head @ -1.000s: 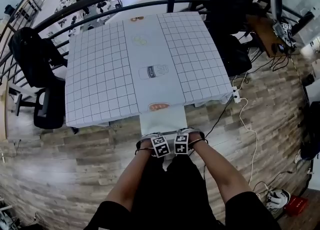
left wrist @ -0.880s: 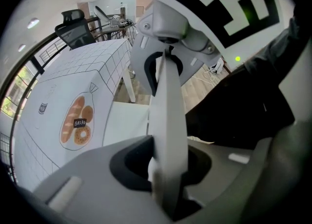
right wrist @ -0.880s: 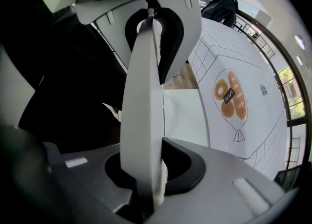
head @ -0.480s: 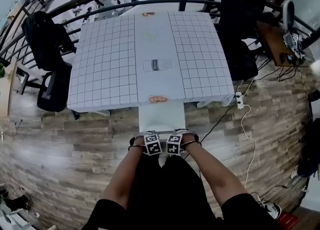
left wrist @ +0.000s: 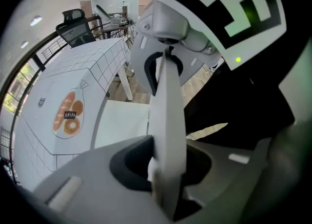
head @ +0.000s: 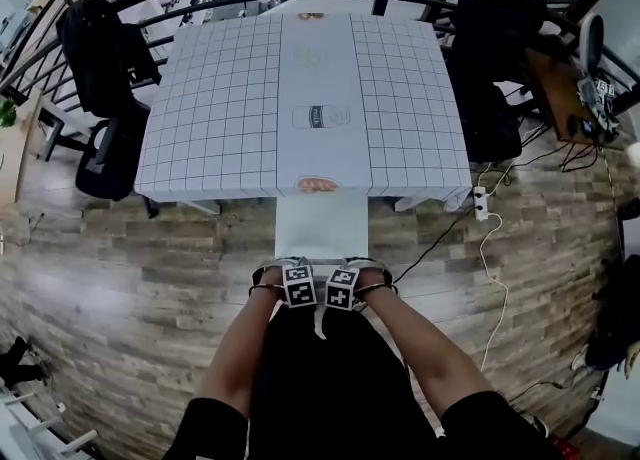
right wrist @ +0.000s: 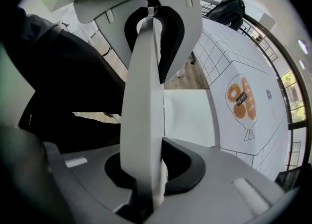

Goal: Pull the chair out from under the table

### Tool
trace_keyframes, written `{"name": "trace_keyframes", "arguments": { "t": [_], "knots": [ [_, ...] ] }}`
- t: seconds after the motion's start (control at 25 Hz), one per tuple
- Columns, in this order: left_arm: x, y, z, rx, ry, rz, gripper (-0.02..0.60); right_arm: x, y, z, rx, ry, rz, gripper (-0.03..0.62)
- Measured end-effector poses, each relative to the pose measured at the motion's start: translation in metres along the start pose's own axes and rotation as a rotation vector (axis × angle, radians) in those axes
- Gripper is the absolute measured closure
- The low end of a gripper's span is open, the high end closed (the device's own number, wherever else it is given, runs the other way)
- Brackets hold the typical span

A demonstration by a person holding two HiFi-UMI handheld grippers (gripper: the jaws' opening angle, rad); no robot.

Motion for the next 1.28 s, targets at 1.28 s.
{"name": "trace_keyframes", "arguments": {
  "t": [1.28],
  "knots": [
    [0.004,-0.074,0.005,0.012,0.013,-0.021,0.492,0.001,0.074,0.000,-0.004,-0.025,0.019,0.519]
  ]
}}
Point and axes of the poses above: the fingertips, and each gripper's own axes: z forward along the fingers, y to its left, x out of its underside, the point moved 7 cm from there along -z, backward along the fingers, and after that the axes turned 3 degrees about y, right-handed, at the moved point
